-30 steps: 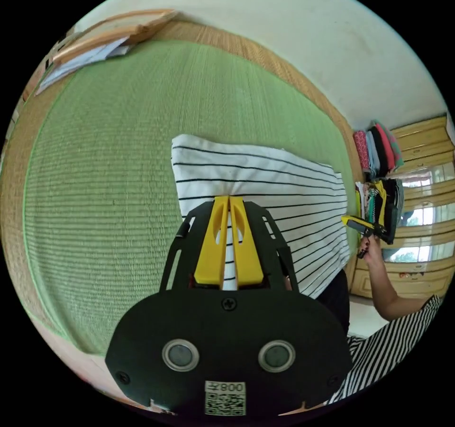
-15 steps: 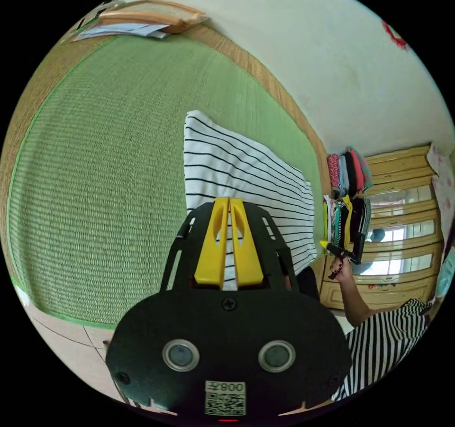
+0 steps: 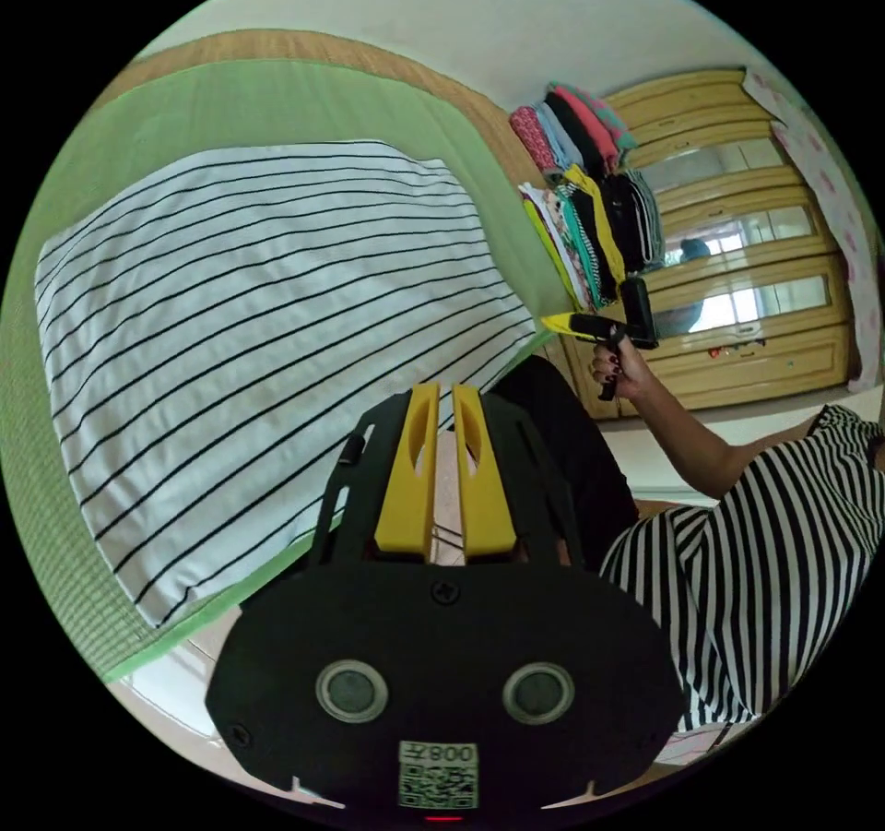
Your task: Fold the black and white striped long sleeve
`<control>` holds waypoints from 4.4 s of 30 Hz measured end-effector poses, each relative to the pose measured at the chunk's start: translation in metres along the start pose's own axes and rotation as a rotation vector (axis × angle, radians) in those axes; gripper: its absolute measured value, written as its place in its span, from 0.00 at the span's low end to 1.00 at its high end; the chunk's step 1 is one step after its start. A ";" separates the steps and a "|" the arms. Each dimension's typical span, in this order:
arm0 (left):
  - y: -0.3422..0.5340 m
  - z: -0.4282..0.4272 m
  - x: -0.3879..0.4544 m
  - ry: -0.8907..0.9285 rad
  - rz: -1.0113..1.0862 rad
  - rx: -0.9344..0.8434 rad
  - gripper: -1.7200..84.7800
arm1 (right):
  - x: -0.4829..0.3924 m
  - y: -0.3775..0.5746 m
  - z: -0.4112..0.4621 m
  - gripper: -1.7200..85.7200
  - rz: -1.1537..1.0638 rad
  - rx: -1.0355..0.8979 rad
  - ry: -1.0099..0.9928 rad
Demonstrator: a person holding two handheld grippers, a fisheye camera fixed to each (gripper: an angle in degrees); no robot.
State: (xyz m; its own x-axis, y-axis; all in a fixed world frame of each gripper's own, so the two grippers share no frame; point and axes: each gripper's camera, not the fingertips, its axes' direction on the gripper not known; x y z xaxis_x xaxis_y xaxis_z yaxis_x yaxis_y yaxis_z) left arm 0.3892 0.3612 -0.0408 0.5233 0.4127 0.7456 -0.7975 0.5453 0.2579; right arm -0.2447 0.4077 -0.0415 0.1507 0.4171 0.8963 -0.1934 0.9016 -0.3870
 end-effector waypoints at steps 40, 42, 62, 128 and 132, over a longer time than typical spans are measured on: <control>-0.125 0.003 0.252 -0.100 0.175 0.039 0.04 | 0.096 -0.040 0.072 0.12 0.077 0.155 -0.326; -0.122 0.005 0.252 -0.091 0.174 0.044 0.04 | 0.096 -0.058 0.076 0.12 0.089 0.149 -0.329; -0.075 0.076 0.213 -0.020 0.208 0.037 0.04 | 0.053 -0.212 0.097 0.09 0.151 0.026 -0.241; 0.470 0.351 -0.305 0.361 -0.602 0.712 0.03 | -0.708 -0.487 0.162 0.08 -0.292 -0.442 0.374; 0.477 0.360 -0.309 0.340 -0.610 0.741 0.02 | -0.734 -0.488 0.141 0.06 -0.346 -0.431 0.368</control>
State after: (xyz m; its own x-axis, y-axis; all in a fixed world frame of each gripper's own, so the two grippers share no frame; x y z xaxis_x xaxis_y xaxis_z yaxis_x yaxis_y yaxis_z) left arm -0.2616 0.2309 0.0731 0.8683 0.4641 0.1752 -0.2910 0.1904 0.9376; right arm -0.3976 -0.3548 -0.4803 0.4707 0.0380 0.8815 0.3197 0.9238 -0.2106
